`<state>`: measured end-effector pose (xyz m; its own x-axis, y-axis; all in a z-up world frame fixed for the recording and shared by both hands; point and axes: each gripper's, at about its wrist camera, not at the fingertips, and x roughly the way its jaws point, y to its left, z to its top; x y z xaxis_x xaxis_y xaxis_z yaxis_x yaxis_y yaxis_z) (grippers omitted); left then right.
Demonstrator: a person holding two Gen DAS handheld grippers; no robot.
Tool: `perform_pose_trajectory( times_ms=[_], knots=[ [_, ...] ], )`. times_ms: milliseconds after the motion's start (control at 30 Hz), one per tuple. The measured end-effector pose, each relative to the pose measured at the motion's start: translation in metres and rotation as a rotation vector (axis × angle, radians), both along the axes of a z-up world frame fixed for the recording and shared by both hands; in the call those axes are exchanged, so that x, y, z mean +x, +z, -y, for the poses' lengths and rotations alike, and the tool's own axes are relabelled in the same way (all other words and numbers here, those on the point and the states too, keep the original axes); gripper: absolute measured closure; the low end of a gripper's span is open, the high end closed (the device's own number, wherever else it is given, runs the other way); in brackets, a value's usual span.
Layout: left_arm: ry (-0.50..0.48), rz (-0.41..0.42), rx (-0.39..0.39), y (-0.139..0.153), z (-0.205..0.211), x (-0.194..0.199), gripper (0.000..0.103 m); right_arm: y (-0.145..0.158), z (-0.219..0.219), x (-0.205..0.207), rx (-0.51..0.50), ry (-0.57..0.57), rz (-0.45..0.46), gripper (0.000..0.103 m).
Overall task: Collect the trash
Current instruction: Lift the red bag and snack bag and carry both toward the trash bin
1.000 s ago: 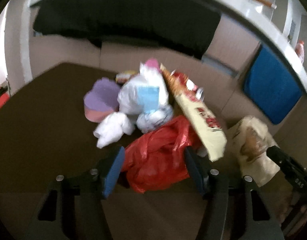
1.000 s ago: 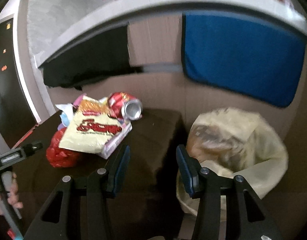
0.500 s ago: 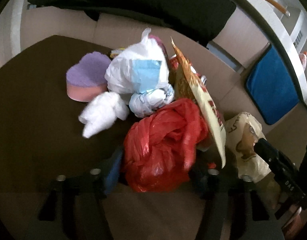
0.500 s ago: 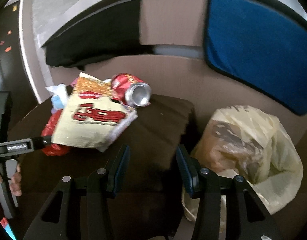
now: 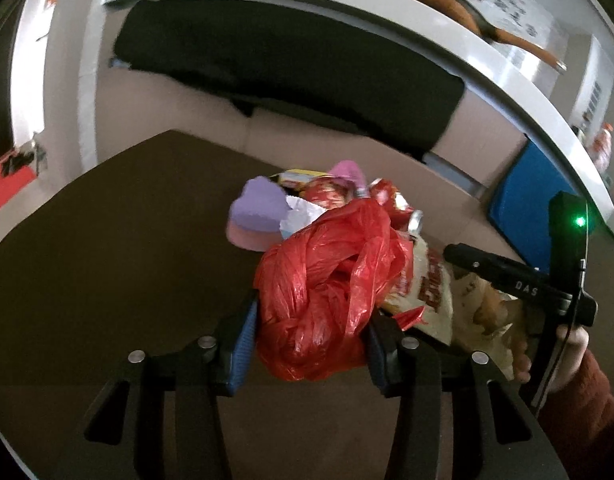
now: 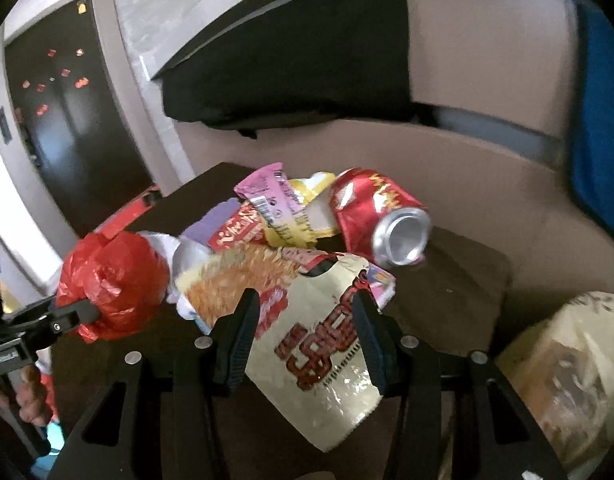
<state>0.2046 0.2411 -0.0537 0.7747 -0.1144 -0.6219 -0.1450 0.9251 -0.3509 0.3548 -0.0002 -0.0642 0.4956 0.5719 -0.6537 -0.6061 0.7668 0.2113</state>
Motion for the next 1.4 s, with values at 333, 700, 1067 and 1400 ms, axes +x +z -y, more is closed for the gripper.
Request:
perform_pose_trajectory(
  times_ms=[333,700,1067,1400],
  knots=[
    [0.039,-0.006,0.004,-0.014,-0.004,0.003,0.055,-0.044,0.023,0.039,0.048,-0.023,-0.204,0.056],
    [0.124,0.119,-0.09,0.02,-0.038,-0.013,0.055,-0.006,-0.006,-0.041,-0.128,0.119,0.049,0.059],
    [0.094,0.047,-0.11,0.004,-0.035,-0.005,0.055,-0.035,-0.049,0.009,-0.185,0.16,-0.009,0.059],
    [0.109,0.017,-0.101,-0.006,-0.034,0.0,0.055,-0.04,-0.074,-0.021,-0.231,0.191,0.026,0.093]
  ],
)
